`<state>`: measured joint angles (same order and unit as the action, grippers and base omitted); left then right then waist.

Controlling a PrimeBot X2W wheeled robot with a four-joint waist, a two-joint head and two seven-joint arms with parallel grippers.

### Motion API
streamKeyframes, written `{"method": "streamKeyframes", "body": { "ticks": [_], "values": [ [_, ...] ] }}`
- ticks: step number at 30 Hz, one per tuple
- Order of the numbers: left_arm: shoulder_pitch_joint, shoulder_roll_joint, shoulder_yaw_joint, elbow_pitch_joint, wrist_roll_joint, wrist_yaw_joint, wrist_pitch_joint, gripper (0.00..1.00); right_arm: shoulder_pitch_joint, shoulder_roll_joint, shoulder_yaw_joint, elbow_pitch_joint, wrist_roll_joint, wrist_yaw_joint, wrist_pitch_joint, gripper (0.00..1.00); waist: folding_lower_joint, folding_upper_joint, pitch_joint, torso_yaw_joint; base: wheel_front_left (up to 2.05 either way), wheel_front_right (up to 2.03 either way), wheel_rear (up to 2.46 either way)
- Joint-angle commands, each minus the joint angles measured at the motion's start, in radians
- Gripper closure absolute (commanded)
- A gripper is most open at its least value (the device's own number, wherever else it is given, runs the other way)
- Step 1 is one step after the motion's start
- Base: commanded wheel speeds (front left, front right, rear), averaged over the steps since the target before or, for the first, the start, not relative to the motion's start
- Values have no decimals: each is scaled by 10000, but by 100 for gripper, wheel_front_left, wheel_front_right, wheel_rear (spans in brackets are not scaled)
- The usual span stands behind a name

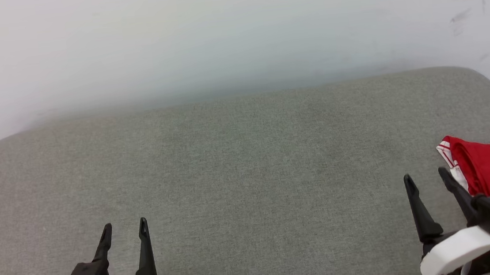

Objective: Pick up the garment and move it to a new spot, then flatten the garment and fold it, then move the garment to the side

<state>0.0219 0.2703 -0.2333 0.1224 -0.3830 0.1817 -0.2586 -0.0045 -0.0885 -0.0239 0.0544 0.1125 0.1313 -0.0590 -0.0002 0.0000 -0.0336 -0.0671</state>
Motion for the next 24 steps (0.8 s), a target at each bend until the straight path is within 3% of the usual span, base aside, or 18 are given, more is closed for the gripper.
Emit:
{"method": "streamKeyframes", "body": {
  "ticks": [1,8,22,23,24],
  "values": [
    [147,-60,-24,74,-18,-1,-41,0,436,101,58,-412,-57,-12,202,0,2,0,-136,44,0,0,0],
    [255,-89,-73,251,-8,-45,-53,0,1014,259,10,-1104,-24,-12,630,0,2,0,-200,97,0,0,0],
    [-58,-131,-84,332,-11,-93,-71,0,827,328,-53,-934,15,-12,478,0,2,0,-89,113,0,0,0],
    [61,-120,-108,315,-5,-63,-12,100,886,284,-46,-932,13,0,512,100,2,0,-87,113,0,0,0],
    [70,-142,-109,351,-19,-68,1,100,895,284,-43,-865,28,0,505,100,2,0,-86,115,0,0,0]
  ]
}}
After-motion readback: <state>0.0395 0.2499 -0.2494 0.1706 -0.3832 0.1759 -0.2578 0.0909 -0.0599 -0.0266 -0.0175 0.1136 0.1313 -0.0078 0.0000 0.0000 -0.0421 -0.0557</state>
